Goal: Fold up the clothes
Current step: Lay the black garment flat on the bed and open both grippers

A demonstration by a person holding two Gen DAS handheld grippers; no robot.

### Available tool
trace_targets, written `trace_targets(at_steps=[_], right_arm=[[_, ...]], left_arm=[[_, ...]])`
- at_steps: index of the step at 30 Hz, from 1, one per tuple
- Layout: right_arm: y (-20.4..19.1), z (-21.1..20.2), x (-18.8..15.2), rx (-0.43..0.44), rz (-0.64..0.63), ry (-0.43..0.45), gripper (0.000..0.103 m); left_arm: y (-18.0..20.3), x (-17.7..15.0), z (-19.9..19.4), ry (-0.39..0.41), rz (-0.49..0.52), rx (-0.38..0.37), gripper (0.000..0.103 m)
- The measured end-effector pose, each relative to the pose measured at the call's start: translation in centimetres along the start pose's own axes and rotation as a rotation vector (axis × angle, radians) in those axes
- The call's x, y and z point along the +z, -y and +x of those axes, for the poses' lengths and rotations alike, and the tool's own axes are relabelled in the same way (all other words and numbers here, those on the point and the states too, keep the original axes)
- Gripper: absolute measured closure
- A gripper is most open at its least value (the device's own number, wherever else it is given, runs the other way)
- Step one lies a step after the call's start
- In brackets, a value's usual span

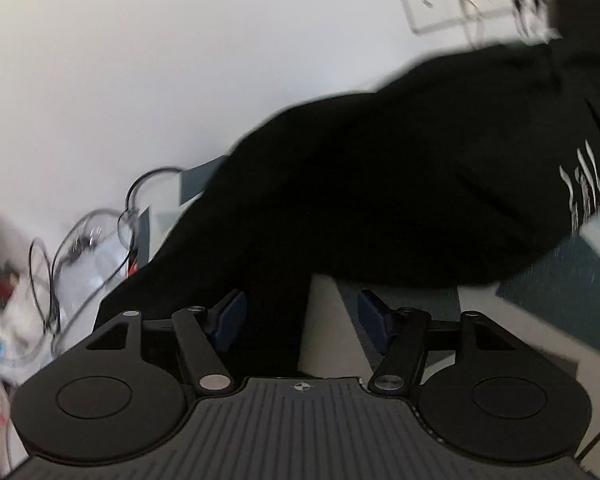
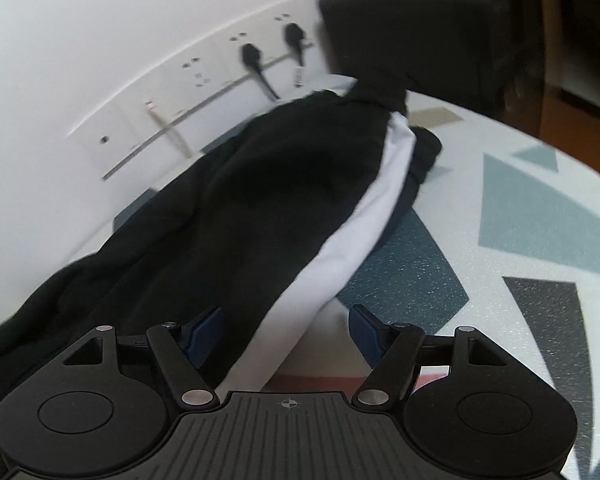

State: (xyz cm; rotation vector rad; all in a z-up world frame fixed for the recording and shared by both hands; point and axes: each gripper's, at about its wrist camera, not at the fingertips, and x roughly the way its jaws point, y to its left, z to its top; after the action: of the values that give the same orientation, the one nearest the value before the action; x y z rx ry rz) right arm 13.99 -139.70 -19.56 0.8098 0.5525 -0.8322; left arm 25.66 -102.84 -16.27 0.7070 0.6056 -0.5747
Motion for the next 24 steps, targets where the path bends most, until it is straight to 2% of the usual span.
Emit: trace_targets(at_steps=[1,5,7,8,9,12,15,19,22,24], right_arm=[[0.1,0.3,0.0,0.002,0.016,0.001,0.037],[-0.2,2.8,0.8,0.047,0.049,-0.027,0.042],[-0.7,3.5,0.6,0.034,0.046,-0.022,0.056],[-0.8,3.7,0.5,0.032,0.048,-0.019,0.069],[-0.7,3.8,0.4,0.039,0.055,-0.013,0.078],[-0.3,3.5,0.4,0.062,0.085,0.007,0.089],[0.0,2.0,0.5,0.084,0.106,0.062,0.094],[0.5,-0.9,1.2,0.111,0.121,0.176,0.095],[0.9,-2.6,2.3,0.131,0.134,0.242,0.095],[1.1,-3.0,2.9,0.139,0.134,0.261,0.095]], left_arm=[[0.4,0.1,0.3,-0.007,0.026,0.021,0.036],[-0.5,-0.6,2.0,-0.071,0.025,0.078,0.033],[-1.2,-1.1,2.7,-0.091,0.010,0.079,0.032],[-1.3,-1.1,2.9,-0.088,0.014,0.067,0.032],[-1.3,-1.1,3.0,-0.085,0.017,0.054,0.032],[0.2,-0.4,3.0,-0.024,0.075,-0.007,0.031],[3.0,0.3,3.1,0.034,0.217,-0.057,0.028],[6.9,-0.3,2.9,0.158,0.484,-0.018,0.022],[7.5,0.0,3.4,0.208,0.542,-0.018,0.015],[7.4,0.5,4.0,0.227,0.532,-0.022,0.013]])
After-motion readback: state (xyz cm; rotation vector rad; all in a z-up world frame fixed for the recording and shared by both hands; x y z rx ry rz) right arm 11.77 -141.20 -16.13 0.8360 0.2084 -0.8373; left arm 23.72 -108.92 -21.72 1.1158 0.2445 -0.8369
